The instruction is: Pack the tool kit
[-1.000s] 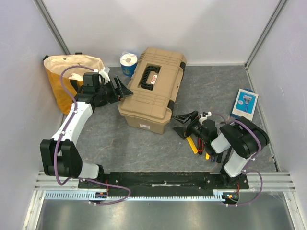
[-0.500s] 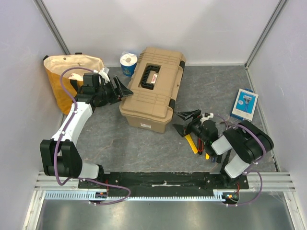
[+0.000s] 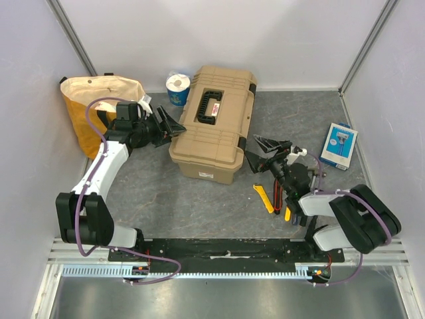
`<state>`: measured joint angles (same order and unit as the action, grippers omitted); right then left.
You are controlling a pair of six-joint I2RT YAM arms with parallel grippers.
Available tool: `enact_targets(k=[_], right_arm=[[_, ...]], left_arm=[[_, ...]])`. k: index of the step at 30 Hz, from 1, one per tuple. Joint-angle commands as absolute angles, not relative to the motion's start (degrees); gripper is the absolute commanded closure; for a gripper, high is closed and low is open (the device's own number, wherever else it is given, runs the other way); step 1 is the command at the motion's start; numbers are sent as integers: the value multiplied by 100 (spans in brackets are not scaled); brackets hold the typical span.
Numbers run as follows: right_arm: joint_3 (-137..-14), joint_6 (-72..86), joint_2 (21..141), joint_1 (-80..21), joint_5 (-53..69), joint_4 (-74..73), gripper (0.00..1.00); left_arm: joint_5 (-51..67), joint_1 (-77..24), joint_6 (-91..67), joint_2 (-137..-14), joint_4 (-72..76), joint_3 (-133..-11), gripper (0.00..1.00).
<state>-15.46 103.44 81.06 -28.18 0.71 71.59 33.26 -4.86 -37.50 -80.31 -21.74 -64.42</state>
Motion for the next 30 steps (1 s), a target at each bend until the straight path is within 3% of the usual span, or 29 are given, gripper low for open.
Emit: enact_targets(k=[1, 5, 14, 20, 30], right_arm=[[-1503, 10398, 7236, -2909, -175, 6710, 2], [-1415, 10397, 6672, -2909, -535, 5574, 2], [-1169, 10643, 6443, -2865, -641, 5230, 2], [-993, 10205, 6003, -2330, -449, 4176, 2], [-958, 10240, 7083, -1855, 210, 5448, 2]], left_arm=[[4131, -642, -4262, -8077, -2171, -6469, 20], [4140, -694, -4359, -8068, -2092, -6399, 20], [4175, -993, -4605, -8253, -1767, -6407, 21], [3982, -1178, -4676, -8437, -1644, -6504, 21], [3815, -1204, -4650, -8622, -1696, -6680, 22]])
